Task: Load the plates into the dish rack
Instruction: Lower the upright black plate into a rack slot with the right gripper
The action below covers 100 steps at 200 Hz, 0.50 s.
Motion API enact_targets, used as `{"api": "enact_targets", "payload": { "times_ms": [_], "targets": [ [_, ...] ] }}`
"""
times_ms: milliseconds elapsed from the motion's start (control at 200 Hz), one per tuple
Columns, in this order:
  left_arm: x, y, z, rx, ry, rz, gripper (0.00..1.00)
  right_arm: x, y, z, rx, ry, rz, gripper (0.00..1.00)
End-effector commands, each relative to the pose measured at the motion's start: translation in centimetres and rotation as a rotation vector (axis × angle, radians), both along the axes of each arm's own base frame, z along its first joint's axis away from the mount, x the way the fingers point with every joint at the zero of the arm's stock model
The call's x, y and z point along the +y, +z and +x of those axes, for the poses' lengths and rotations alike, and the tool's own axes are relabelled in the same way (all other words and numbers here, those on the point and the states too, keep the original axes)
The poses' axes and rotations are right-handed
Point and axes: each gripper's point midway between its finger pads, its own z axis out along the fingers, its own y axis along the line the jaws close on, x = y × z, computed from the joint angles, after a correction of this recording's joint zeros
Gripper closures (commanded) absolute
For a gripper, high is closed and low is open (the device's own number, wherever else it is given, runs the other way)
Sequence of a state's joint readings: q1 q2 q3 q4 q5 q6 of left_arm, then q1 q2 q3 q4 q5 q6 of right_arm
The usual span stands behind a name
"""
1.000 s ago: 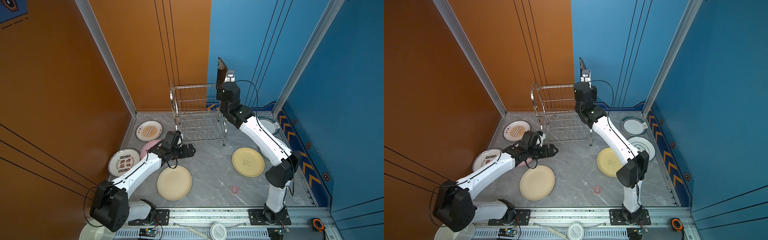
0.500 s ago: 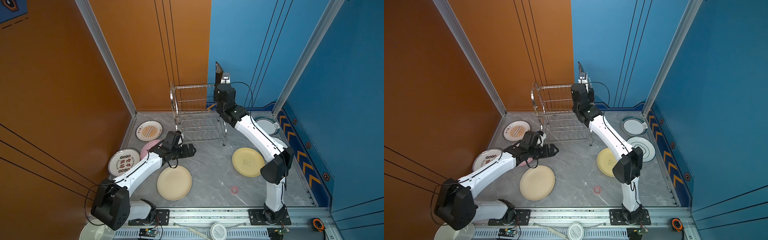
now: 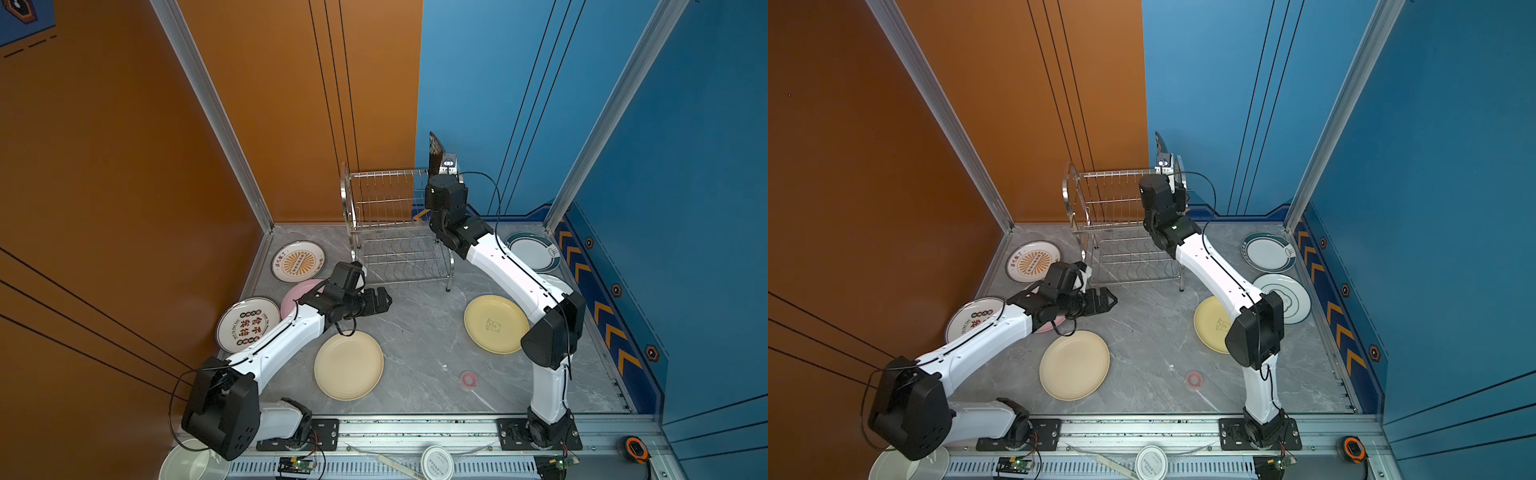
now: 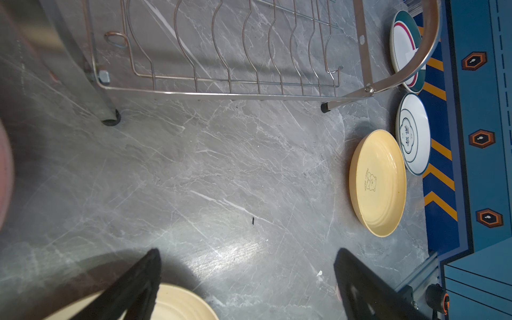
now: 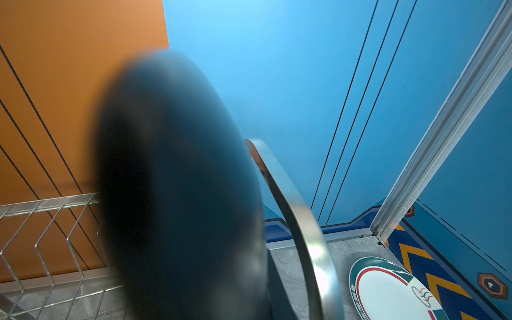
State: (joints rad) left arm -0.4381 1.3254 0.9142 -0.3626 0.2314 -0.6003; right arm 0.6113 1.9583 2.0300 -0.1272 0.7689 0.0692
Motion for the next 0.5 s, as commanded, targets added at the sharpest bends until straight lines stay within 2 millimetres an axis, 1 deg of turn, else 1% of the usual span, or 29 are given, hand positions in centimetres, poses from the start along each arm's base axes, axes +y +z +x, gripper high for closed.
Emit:
{"api": "enact_targets", "payload": {
  "times_ms": [0,85,235,385,495],
  "targets": [
    [0.5,-0.6,0.4,0.010,0.026,0.016,0.02,-2.0,5.0,-2.4,-0.135,-0.049,0.112,1.00],
    [0.5,-0.5,0.4,0.009,0.027,0.014,0.02,-2.2,4.5,-2.7,-0.126,-0.053,0.113,1.00],
    [0.5,-0.5,0.4,0.006,0.025,0.014,0.02,-2.5,4.3,-3.0,-0.118,-0.044,0.113,0.85],
    [0.5,-0.4,0.4,0.005,0.027,0.014,0.02,-2.7,4.0,-3.2,-0.104,-0.029,0.126,0.77],
    [0.5,-0.3,0.5,0.002,0.027,0.013,0.02,-2.7,4.3,-3.6,-0.100,-0.012,0.135,0.71]
  ]
}}
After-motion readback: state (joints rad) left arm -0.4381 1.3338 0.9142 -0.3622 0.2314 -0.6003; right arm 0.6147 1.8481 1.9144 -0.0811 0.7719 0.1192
